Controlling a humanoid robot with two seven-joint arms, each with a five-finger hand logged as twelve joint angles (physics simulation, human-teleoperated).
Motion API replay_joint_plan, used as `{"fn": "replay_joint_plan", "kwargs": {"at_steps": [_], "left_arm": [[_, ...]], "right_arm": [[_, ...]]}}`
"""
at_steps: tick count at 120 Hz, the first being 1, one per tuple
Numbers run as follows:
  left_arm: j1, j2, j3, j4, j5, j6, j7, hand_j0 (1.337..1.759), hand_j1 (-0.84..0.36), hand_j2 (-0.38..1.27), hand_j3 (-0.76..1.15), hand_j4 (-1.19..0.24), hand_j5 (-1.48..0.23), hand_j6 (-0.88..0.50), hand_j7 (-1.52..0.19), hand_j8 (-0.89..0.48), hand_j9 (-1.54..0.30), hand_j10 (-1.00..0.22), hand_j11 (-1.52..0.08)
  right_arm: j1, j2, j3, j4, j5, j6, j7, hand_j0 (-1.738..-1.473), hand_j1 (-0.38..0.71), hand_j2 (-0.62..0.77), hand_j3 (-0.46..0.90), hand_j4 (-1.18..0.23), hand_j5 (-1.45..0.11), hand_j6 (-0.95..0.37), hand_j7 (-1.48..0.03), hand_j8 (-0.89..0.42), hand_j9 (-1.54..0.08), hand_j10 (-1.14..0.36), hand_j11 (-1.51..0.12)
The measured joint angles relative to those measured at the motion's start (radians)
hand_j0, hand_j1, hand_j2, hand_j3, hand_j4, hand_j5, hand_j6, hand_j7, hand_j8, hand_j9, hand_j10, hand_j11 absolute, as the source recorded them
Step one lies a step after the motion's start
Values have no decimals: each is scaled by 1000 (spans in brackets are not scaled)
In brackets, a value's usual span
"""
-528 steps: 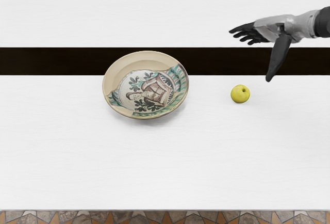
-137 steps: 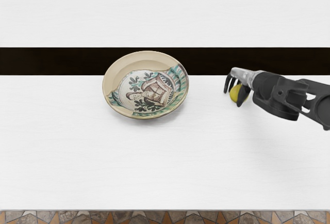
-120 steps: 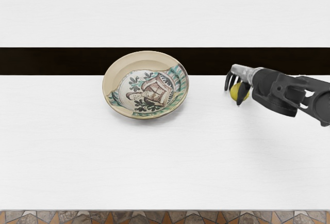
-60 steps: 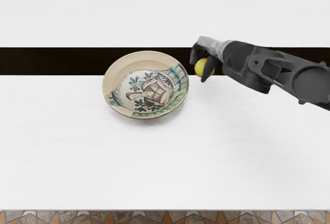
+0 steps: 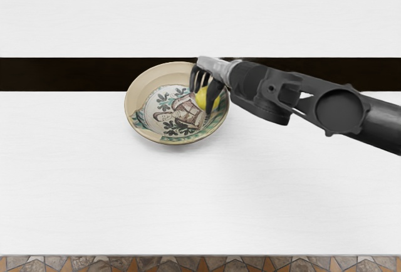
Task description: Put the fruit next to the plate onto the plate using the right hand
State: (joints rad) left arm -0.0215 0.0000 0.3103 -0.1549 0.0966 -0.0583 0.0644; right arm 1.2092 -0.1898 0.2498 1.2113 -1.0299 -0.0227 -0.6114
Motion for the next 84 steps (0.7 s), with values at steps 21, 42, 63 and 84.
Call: {"fn": "replay_joint_plan", "kwargs": {"at_steps": [21,42,63,84], "left_arm": [[0,0,0,0,0,0,0,1658,55,49,0,-245,-318,-245,-318,-245,-318,-245,-318],[0,0,0,0,0,0,0,1658,55,49,0,-245,-318,-245,-318,-245,-318,-245,-318],[0,0,0,0,0,0,0,1658,55,49,0,-245,-318,-245,-318,-245,-318,-245,-318],[0,0,0,-1,0,0,0,1658,55,49,0,-245,-318,-245,-318,-245,-318,-245,-318]], "right_arm": [[-3,15,10,-15,0,-9,0,-1658,-2,284,0,-422,-589,-330,-563,-216,-582,-271,-576],[-3,-46,83,5,137,51,1,-1658,-181,118,0,-198,-273,-160,-262,-111,-271,-134,-268],[-5,-302,218,19,614,465,1,-1658,-256,47,0,-103,-139,-87,-135,-66,-138,-75,-137],[-42,-525,238,21,953,602,1,-1658,-288,16,0,-62,-82,-55,-80,-46,-82,-50,-81]]}}
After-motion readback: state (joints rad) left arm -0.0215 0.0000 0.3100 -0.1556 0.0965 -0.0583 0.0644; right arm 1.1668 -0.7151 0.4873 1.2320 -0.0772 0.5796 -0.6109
